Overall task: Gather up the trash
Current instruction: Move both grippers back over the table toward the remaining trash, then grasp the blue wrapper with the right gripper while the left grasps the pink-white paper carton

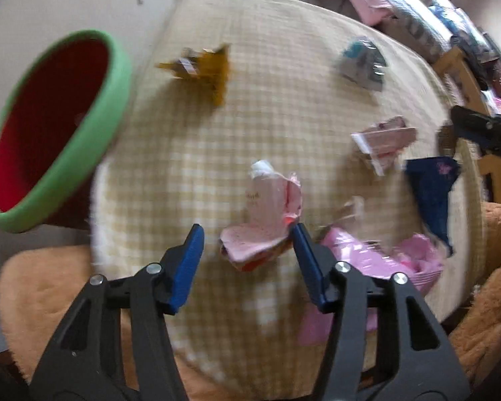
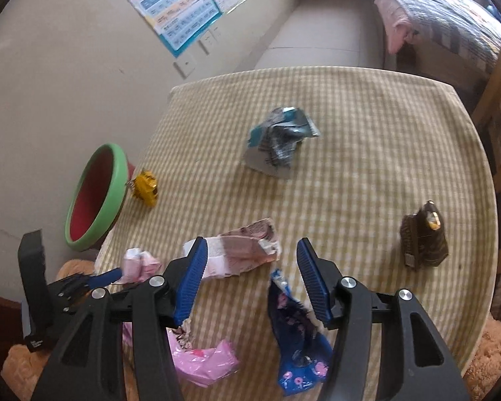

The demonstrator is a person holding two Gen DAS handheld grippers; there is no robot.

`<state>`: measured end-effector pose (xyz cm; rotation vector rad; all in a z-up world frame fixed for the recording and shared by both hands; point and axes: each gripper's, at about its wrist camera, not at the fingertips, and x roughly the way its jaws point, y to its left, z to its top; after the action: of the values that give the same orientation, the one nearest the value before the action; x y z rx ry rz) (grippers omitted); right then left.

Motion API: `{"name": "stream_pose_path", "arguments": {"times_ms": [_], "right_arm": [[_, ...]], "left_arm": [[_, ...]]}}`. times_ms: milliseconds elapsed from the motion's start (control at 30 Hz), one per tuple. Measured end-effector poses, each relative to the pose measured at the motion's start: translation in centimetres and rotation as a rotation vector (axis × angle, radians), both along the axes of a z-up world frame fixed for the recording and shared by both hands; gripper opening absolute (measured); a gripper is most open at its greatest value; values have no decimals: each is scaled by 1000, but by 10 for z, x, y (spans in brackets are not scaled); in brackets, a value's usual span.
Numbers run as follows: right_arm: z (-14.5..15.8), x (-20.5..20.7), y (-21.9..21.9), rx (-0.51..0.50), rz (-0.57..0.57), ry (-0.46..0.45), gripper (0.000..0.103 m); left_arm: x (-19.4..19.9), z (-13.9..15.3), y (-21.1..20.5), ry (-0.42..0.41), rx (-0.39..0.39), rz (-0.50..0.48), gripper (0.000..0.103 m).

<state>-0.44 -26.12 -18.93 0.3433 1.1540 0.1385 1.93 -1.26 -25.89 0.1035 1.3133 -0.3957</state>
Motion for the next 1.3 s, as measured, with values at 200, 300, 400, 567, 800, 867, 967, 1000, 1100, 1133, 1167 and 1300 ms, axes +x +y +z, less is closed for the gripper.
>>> {"name": "stream_pose_path", "arguments": {"times_ms": [200,300,400,567,800,867,967,1000,1100,1133,1167,1300], "right_arm": [[-14,1,13,-13,30,35,55],[-20,3,11,-3,29,60,55],[-23,3,4,-19,23,97,61],[-18,-19,0,-99,24,135,69],[-53,-32,14,-165,101,269,52],[-52,-30,16,-162,105,253,32],[-42,-26,8,-124,67,192,20],[-37,-25,4,-124,52,166,18],[-29,-25,-3,-110,21,121,17],[-27,-25,-4,-97,16,111,17],[-25,-26,-6,-86,16,104,17],[-20,-25,-4,-66,23,82,17]], "left_arm": [[-1,3,-16,-38,22,-43,42],[-1,4,-11,-45,15,-32,42],[1,13,-3,-70,4,-4,42],[6,26,11,-100,-4,44,40],[8,25,18,-107,-12,64,40],[7,26,17,-112,-16,60,40],[7,24,15,-108,-8,50,41],[8,23,14,-111,-13,47,41],[10,20,5,-91,-29,24,41],[10,19,1,-87,-26,11,41],[9,17,-3,-85,-21,-1,42],[11,2,-17,-44,3,-39,48]]}}
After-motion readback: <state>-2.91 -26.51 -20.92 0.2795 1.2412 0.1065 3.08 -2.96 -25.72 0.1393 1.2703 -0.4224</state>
